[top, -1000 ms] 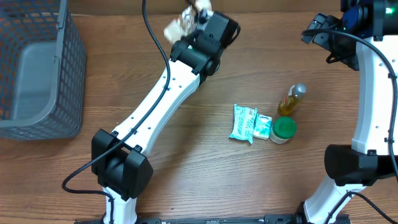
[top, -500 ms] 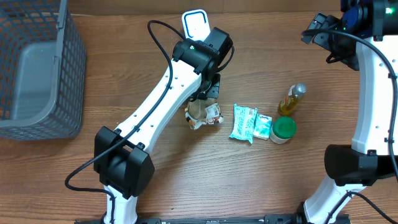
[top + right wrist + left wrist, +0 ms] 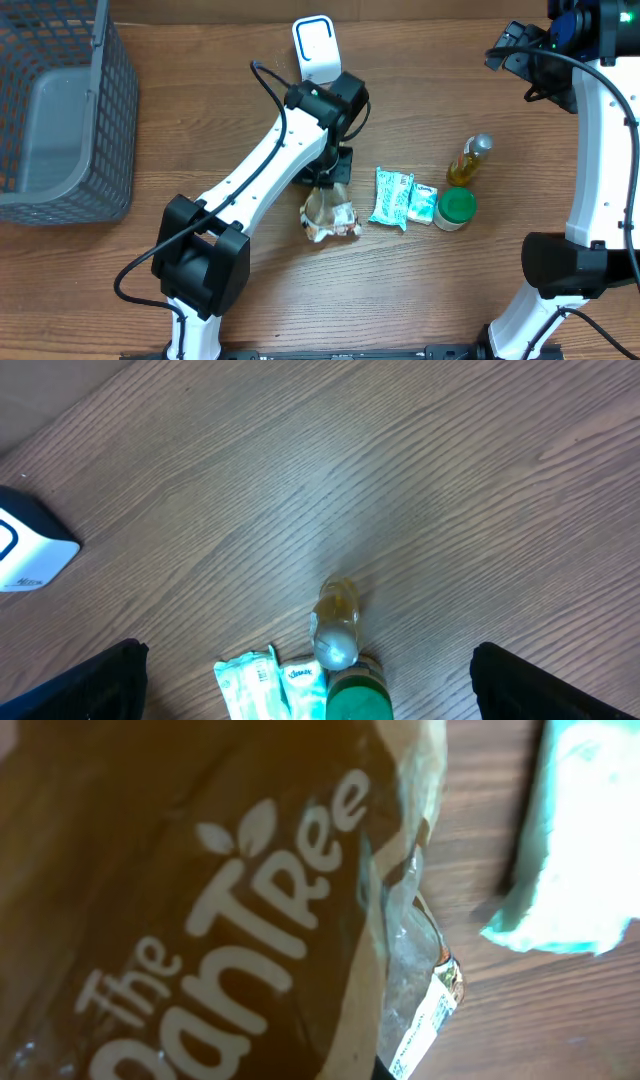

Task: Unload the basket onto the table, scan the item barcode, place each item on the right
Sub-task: 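Carry the Pantree bag right and lower it beside the teal package, then open the left gripper and withdraw it leftward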

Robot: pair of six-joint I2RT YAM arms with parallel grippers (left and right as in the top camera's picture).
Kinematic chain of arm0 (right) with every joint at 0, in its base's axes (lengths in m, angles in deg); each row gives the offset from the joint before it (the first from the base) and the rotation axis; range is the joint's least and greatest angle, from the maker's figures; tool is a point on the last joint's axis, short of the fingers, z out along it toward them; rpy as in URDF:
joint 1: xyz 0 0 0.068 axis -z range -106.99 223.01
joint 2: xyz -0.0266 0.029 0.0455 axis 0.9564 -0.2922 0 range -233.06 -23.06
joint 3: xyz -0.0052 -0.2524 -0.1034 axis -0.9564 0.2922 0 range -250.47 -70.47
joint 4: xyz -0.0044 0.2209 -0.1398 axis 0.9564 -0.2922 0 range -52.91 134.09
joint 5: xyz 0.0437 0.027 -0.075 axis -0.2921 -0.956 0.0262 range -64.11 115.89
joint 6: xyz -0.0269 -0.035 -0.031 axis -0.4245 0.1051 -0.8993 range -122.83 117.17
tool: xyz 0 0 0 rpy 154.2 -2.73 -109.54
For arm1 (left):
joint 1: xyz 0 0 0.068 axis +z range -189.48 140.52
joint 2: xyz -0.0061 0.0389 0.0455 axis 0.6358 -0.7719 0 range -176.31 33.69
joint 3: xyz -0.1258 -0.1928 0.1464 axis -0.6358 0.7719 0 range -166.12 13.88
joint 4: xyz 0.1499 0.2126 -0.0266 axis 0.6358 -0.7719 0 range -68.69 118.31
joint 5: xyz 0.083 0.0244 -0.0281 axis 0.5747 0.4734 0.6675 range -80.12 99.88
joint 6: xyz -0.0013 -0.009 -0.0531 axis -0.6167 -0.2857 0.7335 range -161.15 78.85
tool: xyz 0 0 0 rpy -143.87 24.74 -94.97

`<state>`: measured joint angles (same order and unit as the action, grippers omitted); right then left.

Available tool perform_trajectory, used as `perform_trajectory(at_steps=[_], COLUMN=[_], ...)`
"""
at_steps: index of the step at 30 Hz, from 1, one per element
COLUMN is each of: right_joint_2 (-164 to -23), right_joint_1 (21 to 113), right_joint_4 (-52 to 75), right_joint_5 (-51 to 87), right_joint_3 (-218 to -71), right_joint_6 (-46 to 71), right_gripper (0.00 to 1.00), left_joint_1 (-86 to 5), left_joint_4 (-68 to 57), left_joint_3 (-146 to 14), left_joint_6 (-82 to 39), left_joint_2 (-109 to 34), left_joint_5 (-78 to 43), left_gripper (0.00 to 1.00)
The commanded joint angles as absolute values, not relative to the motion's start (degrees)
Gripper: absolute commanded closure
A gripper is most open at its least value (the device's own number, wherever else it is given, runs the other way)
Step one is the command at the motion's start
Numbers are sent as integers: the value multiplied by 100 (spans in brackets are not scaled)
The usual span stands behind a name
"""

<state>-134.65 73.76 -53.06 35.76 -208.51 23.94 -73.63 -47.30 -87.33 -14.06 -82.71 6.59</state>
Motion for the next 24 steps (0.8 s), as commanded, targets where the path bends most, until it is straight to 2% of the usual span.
perform_trajectory(at_steps=[1,5,7,8,9,11,18,24], right_joint_2=[-13364,-13364,-13364,-13364,-13364,-13364,-13364,-13364], right_joint_1=[7405,7405,7405,7405,7405,7405,7405,7405], right_joint_4=[-5288,-5290,-5290,-5290,-5290,-5290,-5290,-5290], right_joint_5=[3587,3587,3587,3587,3587,3587,3587,3587], right_joint_3=[-20923,-20923,-20923,-20923,-20923,-20923,-20923,-20923], right_joint_6=[2376,2376,2376,2376,2376,2376,2376,2376], right_gripper=[0,0,0,0,0,0,0,0], left_joint_1=[-7402,-7402,-7402,-7402,-7402,-7402,-7127,-6535], left_joint_4=[-4656,-4545,-4483,-4459,-4418,-4378,-4298,-4350], left_joint_3=[-8449,-8314,-8298,-8298,-8298,-8298,-8375,-8681], left_joint_6=[-1323,-1323,-1323,-1323,-1323,-1327,-1330,-1415], left_joint_2=[-8332,-8332,-8332,-8332,-8332,-8332,-8330,-8171], left_joint_5=[362,255,235,235,235,246,430,406], left_gripper=[92,85,71,56,27,2,0,0])
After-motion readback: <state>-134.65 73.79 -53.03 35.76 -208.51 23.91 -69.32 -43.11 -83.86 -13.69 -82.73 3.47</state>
